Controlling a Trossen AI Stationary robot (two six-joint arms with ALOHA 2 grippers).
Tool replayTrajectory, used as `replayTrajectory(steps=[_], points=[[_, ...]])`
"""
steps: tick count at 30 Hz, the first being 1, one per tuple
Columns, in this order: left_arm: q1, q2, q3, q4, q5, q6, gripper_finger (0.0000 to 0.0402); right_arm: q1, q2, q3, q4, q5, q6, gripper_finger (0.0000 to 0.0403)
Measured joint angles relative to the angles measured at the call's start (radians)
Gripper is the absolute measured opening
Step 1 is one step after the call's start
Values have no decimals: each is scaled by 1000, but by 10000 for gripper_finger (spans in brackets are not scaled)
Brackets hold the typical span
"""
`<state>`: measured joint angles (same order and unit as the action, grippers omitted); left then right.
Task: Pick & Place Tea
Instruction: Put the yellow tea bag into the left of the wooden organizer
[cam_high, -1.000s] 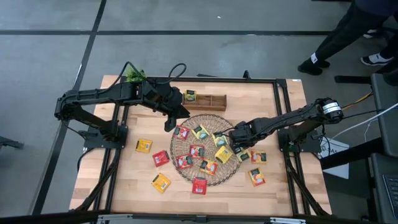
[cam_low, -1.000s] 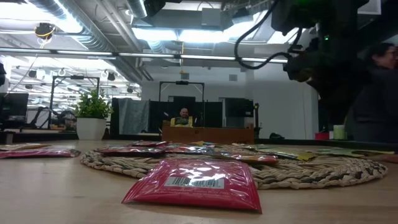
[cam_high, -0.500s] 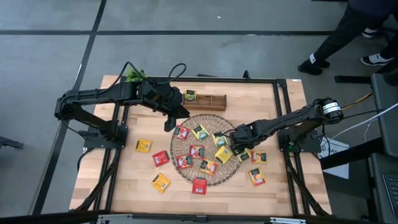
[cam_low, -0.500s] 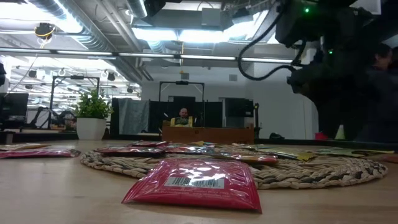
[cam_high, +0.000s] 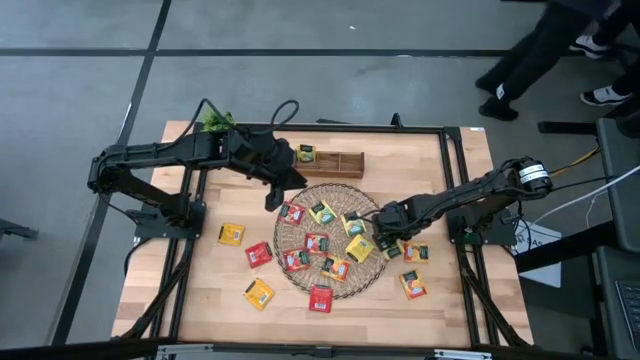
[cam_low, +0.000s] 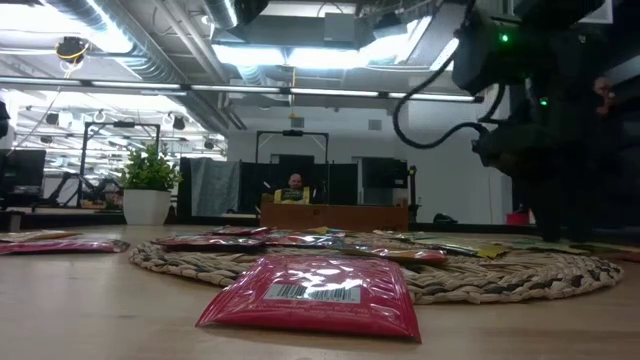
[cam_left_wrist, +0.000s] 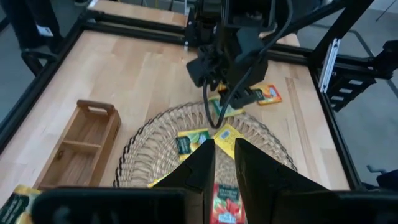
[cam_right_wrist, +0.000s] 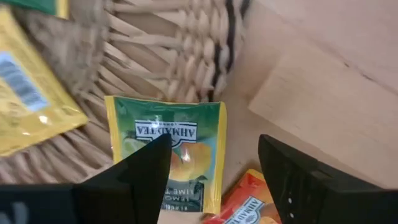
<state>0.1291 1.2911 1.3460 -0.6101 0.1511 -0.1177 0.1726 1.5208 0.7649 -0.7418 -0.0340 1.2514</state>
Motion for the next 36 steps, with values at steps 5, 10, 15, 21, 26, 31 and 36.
replayTrajectory(steps=[5, 10, 15, 21, 26, 31, 36], points=[[0, 0, 1, 22, 0, 0, 59, 0, -1, -16, 18, -4, -4, 240], [0, 0, 1, 22, 0, 0, 59, 0, 12, -17, 24, -6, -4, 240], [0, 0, 1, 24, 0, 0, 59, 0, 44, -15, 59, -23, -13, 212], [0, 0, 1, 24, 0, 1, 59, 0, 51, -15, 109, -27, -21, 117], [0, 0, 1, 25, 0, 19, 59, 0, 52, -15, 115, -26, -22, 24], [0, 0, 1, 25, 0, 19, 59, 0, 52, -15, 112, -23, -22, 12], [0, 0, 1, 27, 0, 18, 59, -1, 25, 1, 79, -15, -26, 6]])
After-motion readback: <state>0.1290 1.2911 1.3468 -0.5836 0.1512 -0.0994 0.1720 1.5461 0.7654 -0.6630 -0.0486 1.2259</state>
